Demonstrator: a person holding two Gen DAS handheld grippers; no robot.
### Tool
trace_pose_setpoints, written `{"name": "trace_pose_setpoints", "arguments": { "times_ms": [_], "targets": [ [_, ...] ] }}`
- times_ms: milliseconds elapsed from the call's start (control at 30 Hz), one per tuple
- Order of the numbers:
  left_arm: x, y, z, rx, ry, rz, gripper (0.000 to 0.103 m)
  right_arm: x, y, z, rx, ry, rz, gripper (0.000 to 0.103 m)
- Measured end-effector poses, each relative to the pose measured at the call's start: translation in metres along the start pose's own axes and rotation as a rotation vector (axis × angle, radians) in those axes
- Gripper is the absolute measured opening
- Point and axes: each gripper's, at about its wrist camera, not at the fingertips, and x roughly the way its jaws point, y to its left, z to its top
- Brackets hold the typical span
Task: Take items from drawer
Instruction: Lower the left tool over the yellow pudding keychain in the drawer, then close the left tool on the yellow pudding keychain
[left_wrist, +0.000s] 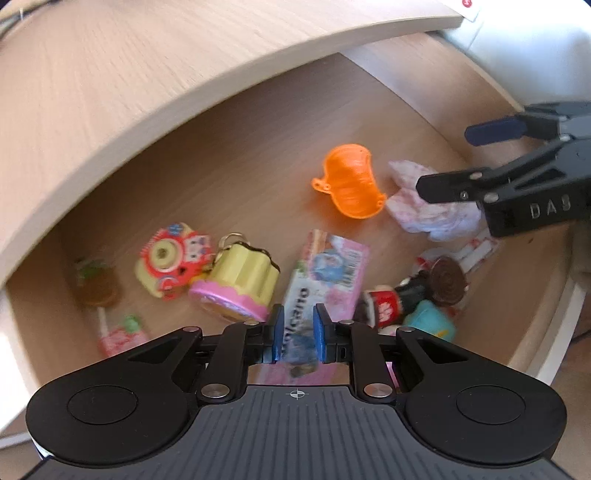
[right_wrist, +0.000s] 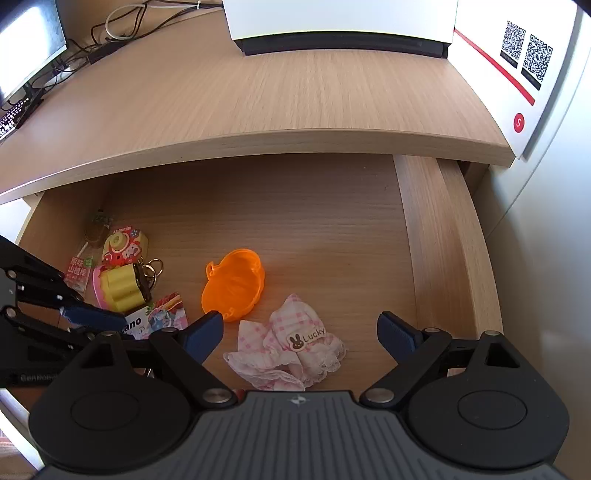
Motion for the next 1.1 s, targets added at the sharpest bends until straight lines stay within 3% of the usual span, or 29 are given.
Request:
{"name": "trace_pose_setpoints", "arguments": {
  "times_ms": [133, 300, 900, 1000, 1100],
  "targets": [
    [0.007, -0.001, -0.004, 0.032, 0.008, 0.006, 0.021, -0.002, 0.000, -0.001, -0.003, -0.001, -0.003, 0.092],
    [0.012, 0.008, 0.001, -0.066, 0.036, -0.119, 0.021, -0.002, 0.001, -0.001, -0.011, -0.002, -0.002, 0.092],
    [0.015, 0.017, 0.013, -0.181, 0.026, -0.258, 0.025, -0.001, 0.003, -0.001, -0.013, -0.007, -0.003, 0.092],
    [-0.005, 0.018, 0.009, -0.160, -0.007, -0.265, 0.025, -0.002, 0.002, -0.001, -0.008, -0.012, 0.004, 0.092],
    [-0.037, 0.023, -0.001, -0.158, -0.091, -0.237, 0.025, -0.004, 0.002, 0.001, -0.011, -0.021, -0.001, 0.092]
  ]
}}
